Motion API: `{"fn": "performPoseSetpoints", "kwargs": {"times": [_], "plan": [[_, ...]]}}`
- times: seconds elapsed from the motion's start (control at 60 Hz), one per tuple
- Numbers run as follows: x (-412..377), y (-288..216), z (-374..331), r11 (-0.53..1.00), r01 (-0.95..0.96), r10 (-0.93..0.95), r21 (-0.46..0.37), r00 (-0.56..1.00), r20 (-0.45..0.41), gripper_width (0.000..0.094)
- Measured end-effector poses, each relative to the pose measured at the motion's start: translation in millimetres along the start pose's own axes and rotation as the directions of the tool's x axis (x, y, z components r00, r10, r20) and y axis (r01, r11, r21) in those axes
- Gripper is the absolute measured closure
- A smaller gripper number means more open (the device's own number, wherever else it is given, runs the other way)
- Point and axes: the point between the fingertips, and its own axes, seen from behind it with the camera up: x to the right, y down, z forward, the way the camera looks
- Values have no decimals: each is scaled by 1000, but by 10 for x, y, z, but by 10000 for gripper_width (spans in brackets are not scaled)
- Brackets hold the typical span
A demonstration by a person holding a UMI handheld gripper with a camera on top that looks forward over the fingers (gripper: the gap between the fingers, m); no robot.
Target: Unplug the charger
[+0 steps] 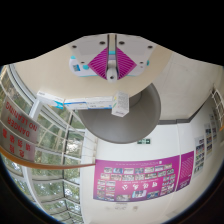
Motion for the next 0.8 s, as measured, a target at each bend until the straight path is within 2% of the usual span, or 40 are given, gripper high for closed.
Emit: {"fn": "performPoseSetpoints", "kwargs": {"times": [0.083, 0.25, 0.333, 0.417, 0.467, 0.5, 0.567, 0.6, 0.617, 0.667, 0.8], "plan": [[11, -144, -46, 999, -31, 31, 24, 1000, 3, 877], [-51, -1394, -516, 965, -29, 19, 261, 999, 43, 877], [181, -1874, -716, 943, -42, 38, 331, 999, 18, 877], [600, -2036, -744, 934, -44, 58, 354, 998, -31, 877], [897, -1954, -655, 943, -29, 57, 332, 996, -73, 877], [1142, -1715, -592, 952, -14, 48, 306, 994, -102, 877], [1490, -1450, -333, 976, -15, 49, 215, 987, -153, 877], [1627, -1241, -239, 985, -31, 61, 172, 984, -168, 876], [1730, -977, -181, 988, -34, 61, 151, 982, -177, 876], [1880, -718, -104, 997, -38, 51, 66, 978, -204, 872], [2154, 0, 113, 996, -28, 8, -80, 971, -237, 838]]}}
